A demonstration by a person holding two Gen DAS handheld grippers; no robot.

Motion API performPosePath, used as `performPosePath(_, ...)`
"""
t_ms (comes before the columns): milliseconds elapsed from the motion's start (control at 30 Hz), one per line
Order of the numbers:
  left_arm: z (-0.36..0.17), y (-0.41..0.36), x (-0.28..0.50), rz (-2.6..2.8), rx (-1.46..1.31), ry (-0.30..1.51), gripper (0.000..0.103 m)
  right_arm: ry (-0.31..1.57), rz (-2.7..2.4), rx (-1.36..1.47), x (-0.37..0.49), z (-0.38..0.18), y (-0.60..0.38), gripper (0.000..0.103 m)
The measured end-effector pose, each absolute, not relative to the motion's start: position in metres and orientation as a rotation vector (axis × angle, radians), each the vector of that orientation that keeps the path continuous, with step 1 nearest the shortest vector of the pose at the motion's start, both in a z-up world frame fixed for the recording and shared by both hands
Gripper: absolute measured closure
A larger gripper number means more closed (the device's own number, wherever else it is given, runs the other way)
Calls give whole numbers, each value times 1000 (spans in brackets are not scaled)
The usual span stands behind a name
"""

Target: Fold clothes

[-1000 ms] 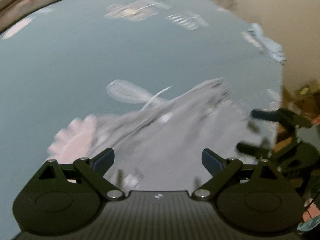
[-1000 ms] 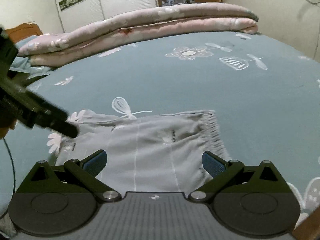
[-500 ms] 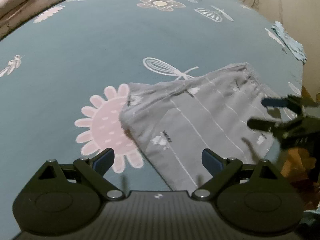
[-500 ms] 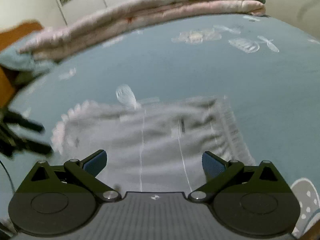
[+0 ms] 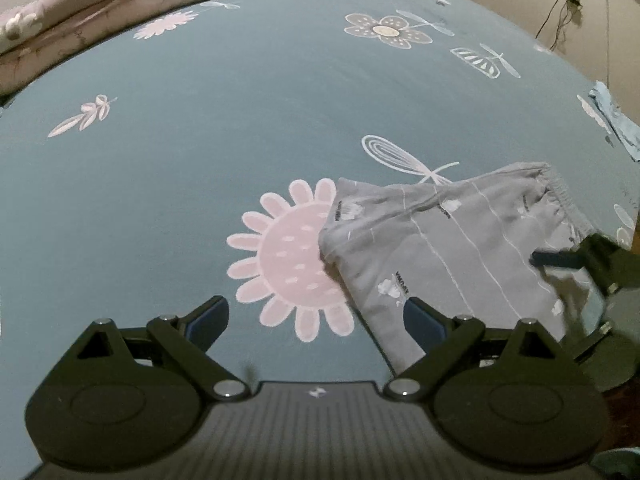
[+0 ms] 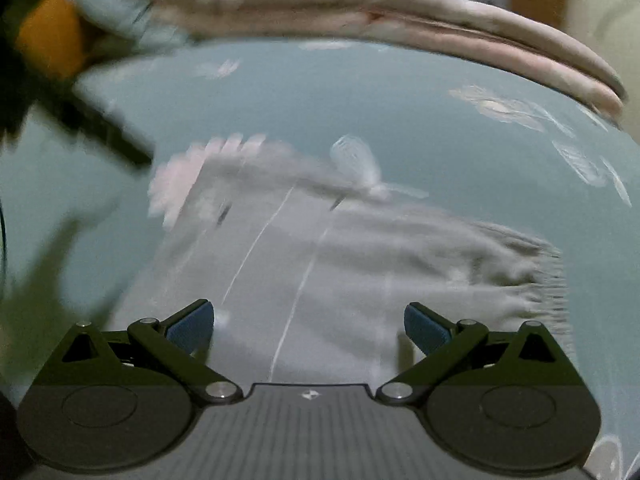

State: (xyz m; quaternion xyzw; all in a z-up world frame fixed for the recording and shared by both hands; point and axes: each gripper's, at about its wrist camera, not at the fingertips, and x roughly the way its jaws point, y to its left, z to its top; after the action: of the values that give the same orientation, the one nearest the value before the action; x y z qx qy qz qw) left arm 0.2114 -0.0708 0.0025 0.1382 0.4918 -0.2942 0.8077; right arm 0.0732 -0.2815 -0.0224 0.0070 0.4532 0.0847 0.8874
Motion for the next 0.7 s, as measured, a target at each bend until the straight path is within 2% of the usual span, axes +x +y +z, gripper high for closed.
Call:
performPosePath(133,-5,-68,215,-620,284,1078,9,962,176,74,68,-24,-286,0)
performPosePath(333,-6,-92,225,-659,286,1006,9,922,122,108,66,-4,-296,0)
performPosePath(533,-36,-117,249,-626,336,1047,9,918,105,109,65,-3,-294,0)
performPosePath(700,-47,-109,260,-601,377,1051,7,937,97,107,59,-3,-293,0)
